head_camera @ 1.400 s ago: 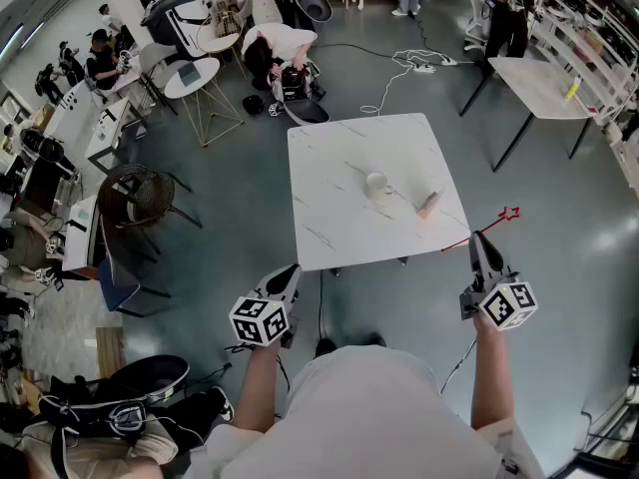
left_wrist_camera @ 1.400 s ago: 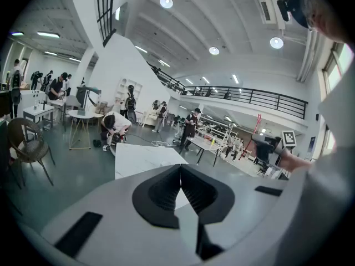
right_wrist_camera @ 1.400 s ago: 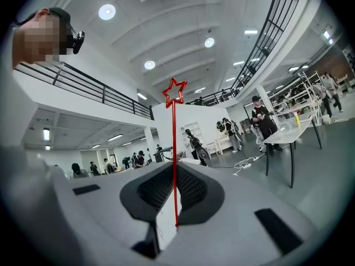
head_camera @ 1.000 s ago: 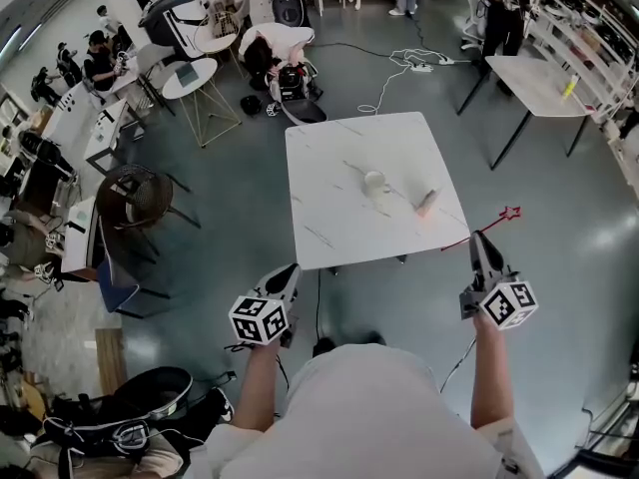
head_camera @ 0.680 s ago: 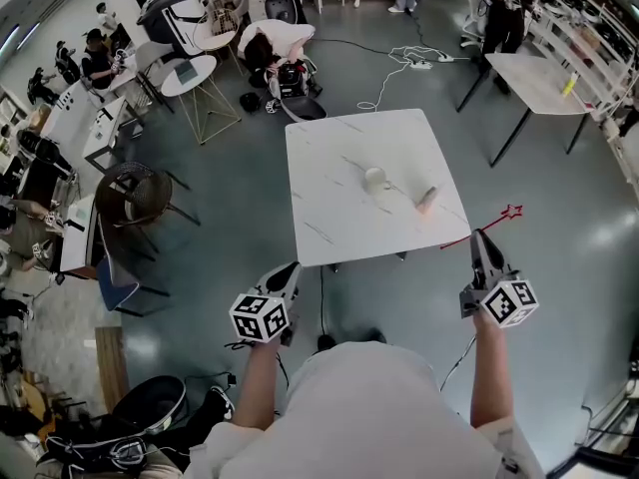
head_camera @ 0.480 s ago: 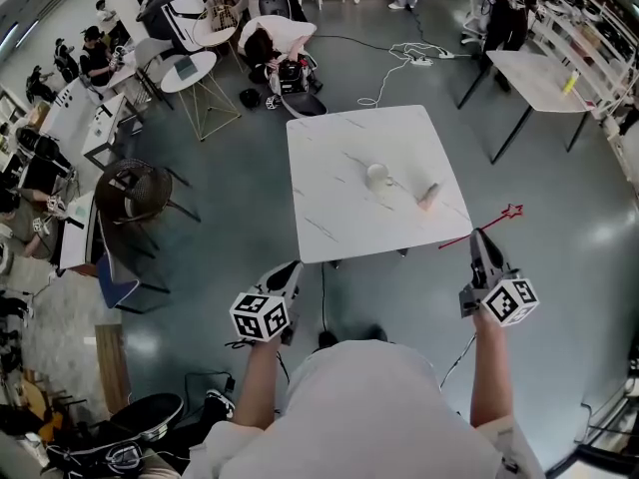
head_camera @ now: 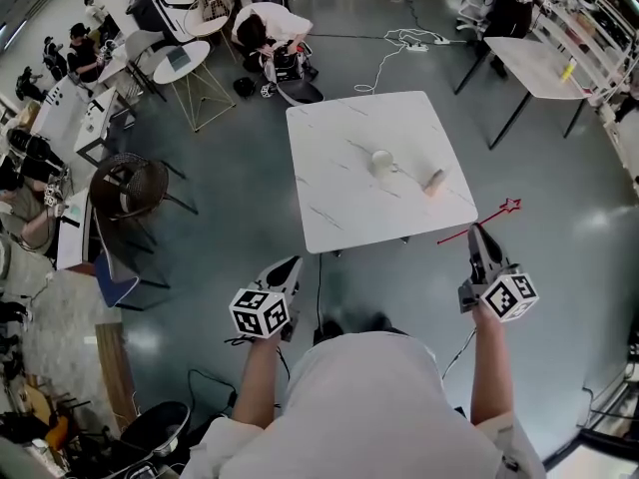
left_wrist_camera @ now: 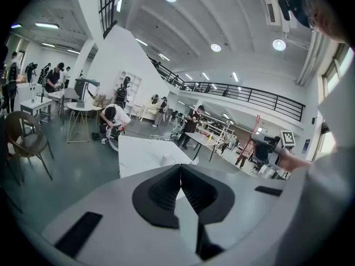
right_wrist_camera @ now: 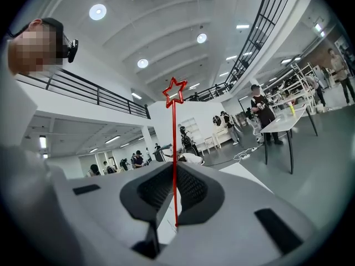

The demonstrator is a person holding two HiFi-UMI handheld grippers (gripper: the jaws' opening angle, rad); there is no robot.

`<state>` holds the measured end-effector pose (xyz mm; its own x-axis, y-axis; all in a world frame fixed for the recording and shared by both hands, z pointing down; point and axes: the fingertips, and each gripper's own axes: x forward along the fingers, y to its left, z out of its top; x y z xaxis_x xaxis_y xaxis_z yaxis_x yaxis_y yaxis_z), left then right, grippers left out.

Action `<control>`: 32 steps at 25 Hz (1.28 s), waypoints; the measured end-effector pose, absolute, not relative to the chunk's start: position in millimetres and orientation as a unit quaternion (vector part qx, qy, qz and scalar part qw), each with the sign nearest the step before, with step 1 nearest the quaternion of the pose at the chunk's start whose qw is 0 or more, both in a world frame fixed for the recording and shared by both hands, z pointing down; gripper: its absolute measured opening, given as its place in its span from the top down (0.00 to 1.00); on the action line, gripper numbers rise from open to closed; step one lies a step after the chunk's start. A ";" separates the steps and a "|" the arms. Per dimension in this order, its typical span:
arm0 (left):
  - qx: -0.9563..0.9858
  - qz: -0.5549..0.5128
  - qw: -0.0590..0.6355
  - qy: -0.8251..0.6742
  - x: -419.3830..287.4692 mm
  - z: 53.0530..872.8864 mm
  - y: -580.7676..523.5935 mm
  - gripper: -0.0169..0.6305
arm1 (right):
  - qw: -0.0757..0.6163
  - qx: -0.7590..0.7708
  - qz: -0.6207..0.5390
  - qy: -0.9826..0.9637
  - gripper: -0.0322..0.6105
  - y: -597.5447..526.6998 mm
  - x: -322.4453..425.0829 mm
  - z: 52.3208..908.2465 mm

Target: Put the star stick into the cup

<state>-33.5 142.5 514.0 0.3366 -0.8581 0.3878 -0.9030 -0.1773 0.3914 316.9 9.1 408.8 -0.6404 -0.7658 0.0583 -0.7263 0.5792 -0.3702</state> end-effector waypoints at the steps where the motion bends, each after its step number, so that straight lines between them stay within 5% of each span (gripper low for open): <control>1: 0.767 0.040 0.285 -0.573 -36.8 515.0 143.5 0.95 | 0.052 -0.422 -0.184 0.886 0.90 10.9 312.6 409.3; 32: 0.757 0.034 0.309 -0.575 -124.3 533.9 144.8 0.95 | 0.036 -0.415 -0.187 0.890 0.90 -6.0 212.4 419.5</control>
<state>-124.3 144.8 533.9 0.3367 -0.8491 0.4069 -0.8913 -0.1480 0.4286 212.4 -6.0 419.5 -0.6525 -0.7523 0.0907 -0.7252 0.5853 -0.3627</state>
